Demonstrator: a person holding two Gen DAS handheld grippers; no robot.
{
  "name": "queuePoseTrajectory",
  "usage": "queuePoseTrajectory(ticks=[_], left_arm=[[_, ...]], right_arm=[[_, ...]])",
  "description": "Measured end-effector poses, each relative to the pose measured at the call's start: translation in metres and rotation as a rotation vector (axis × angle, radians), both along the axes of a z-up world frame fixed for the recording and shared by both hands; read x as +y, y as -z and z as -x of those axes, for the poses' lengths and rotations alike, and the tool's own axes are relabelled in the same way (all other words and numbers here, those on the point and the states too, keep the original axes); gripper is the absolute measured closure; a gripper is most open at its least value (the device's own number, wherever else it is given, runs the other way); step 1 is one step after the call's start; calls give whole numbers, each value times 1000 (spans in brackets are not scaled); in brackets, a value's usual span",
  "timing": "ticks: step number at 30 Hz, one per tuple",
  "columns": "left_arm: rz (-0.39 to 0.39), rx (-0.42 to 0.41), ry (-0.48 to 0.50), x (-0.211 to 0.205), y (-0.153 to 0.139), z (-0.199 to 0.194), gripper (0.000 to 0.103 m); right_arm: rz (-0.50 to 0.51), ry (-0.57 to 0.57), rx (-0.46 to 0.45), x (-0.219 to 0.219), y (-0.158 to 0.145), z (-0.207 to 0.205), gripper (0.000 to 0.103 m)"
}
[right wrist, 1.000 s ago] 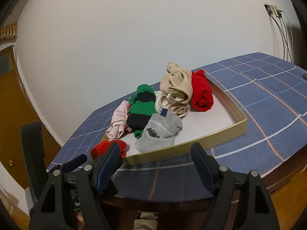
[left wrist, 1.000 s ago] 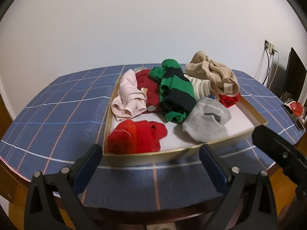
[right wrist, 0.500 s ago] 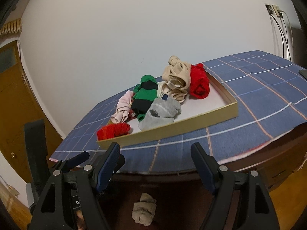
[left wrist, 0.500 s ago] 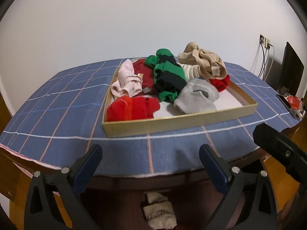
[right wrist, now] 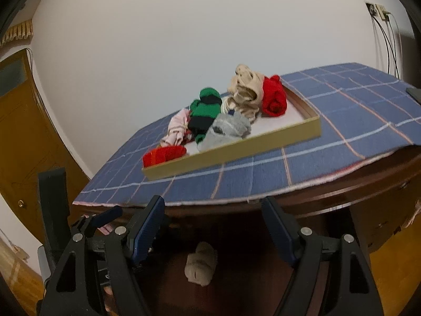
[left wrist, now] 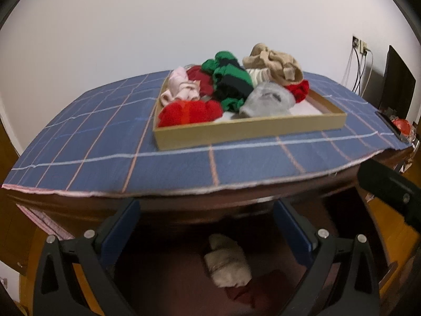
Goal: Take underwear out of drawer
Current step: 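Withdraw both tools from the tray down toward the open drawer, then grasp the beige sock with the left gripper while the right grasps the dark red sock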
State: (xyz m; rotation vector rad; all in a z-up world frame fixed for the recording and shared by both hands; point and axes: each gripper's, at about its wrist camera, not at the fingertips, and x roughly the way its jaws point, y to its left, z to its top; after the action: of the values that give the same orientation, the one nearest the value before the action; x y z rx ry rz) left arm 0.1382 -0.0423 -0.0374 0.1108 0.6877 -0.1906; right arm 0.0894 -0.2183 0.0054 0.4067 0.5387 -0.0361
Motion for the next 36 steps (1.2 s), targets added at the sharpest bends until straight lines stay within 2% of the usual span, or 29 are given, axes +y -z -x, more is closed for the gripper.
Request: queuePoseTrajectory(ticks=[5,13,21,29,36], left_arm=[[-20,27,-27,19,11,8,1],[-70,81,-60,41,32,16,1],[-130,141,-55,49,54,22,1],[-158,198,-35,50,72,34,1],[-198,235,-24,49,86,41,1]], right_arm=[[11,-8,53,3,12,7,25],[-18,-40,220,4,47,15,25],[-54,-88,344,8,75,23,25],[-86,-157,442,20,90,15,25],[-52,-233,547,40,109,-8,25]])
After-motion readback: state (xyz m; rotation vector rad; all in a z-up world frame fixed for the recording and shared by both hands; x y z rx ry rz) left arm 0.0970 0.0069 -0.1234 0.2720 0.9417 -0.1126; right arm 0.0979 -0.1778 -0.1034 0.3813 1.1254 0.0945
